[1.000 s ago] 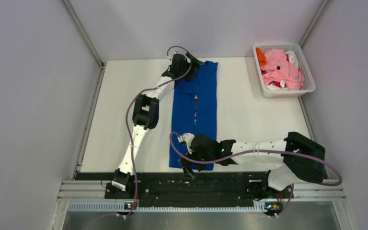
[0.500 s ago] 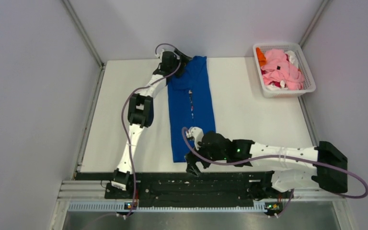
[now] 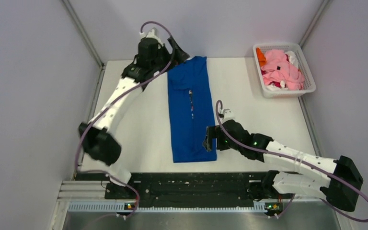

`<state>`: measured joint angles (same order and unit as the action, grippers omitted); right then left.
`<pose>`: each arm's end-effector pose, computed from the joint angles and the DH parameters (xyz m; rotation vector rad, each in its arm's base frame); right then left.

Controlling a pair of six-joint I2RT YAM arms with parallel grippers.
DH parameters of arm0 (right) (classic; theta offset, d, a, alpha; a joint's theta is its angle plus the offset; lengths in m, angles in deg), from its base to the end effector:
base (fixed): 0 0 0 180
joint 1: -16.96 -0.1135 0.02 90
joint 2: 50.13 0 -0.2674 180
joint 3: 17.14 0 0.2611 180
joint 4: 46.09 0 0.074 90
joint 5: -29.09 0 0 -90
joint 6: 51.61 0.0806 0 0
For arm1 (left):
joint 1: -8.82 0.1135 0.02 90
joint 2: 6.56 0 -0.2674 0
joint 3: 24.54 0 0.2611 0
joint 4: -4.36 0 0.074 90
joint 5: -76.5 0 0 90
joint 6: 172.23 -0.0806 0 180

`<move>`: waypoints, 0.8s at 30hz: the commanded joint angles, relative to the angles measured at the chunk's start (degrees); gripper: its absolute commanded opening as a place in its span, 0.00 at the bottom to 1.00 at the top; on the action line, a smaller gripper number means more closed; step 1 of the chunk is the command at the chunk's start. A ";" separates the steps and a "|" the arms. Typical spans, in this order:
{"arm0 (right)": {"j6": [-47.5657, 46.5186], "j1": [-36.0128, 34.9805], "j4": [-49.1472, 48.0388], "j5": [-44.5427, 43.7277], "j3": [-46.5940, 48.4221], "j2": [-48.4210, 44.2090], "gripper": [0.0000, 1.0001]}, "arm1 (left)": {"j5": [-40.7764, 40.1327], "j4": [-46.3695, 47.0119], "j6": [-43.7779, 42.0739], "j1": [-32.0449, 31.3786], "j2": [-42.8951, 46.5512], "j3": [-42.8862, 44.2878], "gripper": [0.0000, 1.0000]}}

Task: Fold and stack the t-shirts
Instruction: Grab the bottom of the folded rectangular tshirt with both arms

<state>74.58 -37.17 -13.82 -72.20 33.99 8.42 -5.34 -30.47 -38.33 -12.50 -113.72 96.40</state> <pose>0.1635 0.1991 0.2102 -0.2554 2.3090 0.6110 0.4579 -0.1910 0.3760 -0.3012 2.0188 -0.8769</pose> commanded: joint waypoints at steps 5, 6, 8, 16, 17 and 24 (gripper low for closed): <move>7.32 0.02 3.65 4.10 -1.31 7.57 0.85 | -12.70 -5.54 1.08 -7.89 37.91 -49.96 0.98; 7.44 0.01 3.35 4.76 -1.48 8.65 0.83 | -11.51 -5.83 2.11 -8.93 41.39 -53.76 0.97; 7.42 -0.15 2.77 5.01 -1.35 10.54 0.78 | -8.97 -6.76 2.93 -11.10 44.83 -59.64 0.96; 8.60 -0.63 0.27 3.19 -1.49 17.03 0.65 | -1.77 -9.63 6.44 -18.01 44.47 -69.01 0.79; 9.03 -0.75 0.22 3.43 -1.42 17.67 0.63 | -0.38 -8.91 6.92 -18.18 43.37 -69.92 0.76; 10.38 -1.79 1.67 2.55 -1.60 18.74 0.53 | 1.01 -5.53 9.54 -21.64 38.43 -73.21 0.70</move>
<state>83.41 -38.04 -12.22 -68.59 32.46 26.58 -5.55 -39.89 -31.25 -32.11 -74.42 24.93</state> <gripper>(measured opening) 0.559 0.703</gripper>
